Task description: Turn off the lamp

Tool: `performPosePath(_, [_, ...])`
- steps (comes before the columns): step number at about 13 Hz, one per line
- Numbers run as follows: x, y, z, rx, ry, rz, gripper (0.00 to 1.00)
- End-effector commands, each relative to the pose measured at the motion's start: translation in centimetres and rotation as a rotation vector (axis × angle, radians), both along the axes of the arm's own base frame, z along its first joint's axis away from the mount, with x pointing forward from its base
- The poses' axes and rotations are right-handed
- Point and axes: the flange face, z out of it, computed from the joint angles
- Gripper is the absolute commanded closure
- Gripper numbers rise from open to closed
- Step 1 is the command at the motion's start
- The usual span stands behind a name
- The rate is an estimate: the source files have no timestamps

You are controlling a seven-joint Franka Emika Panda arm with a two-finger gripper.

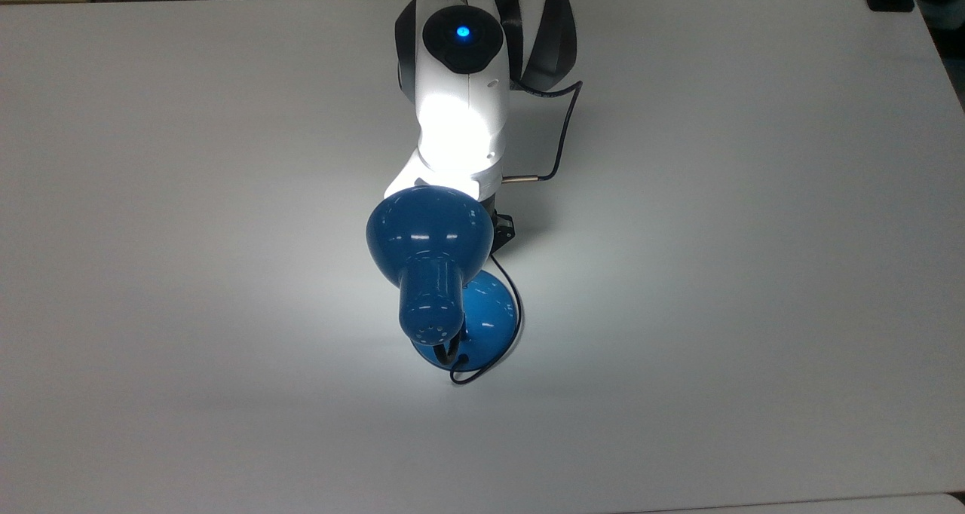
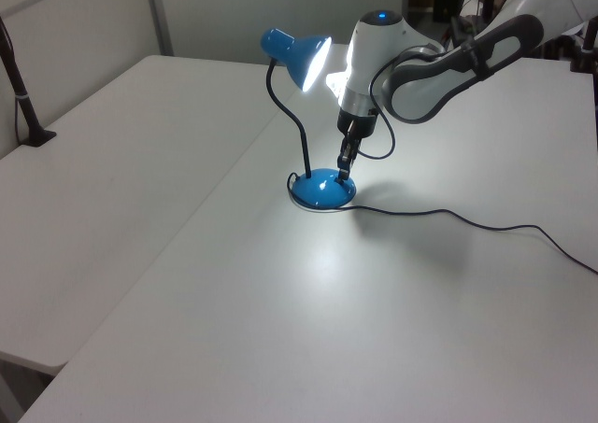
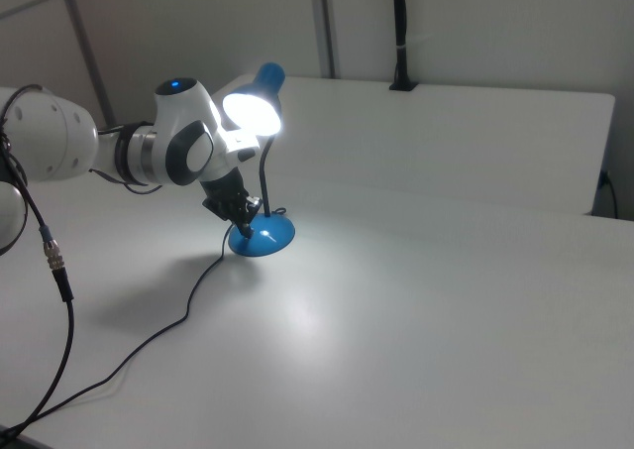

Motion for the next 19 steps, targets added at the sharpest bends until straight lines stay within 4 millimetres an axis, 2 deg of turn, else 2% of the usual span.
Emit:
performPosePath(1, [0.0,0.6,0.1,0.017,-0.017,-0.012,1.0])
performPosePath(6, [0.0,0.6,-0.5,0.014,-0.011,-0.011,1.0])
performPosePath(9, [-0.1,1.4,-1.5,0.01,0.002,0.001,1.0])
performPosePath(15, [-0.3,1.5,-2.7,0.005,0.026,0.002,1.0])
performPosePath(17, [-0.4,1.5,-2.4,0.004,0.03,0.002,1.0])
performPosePath(19, [-1.2,1.2,-0.7,-0.004,0.081,-0.003,1.0])
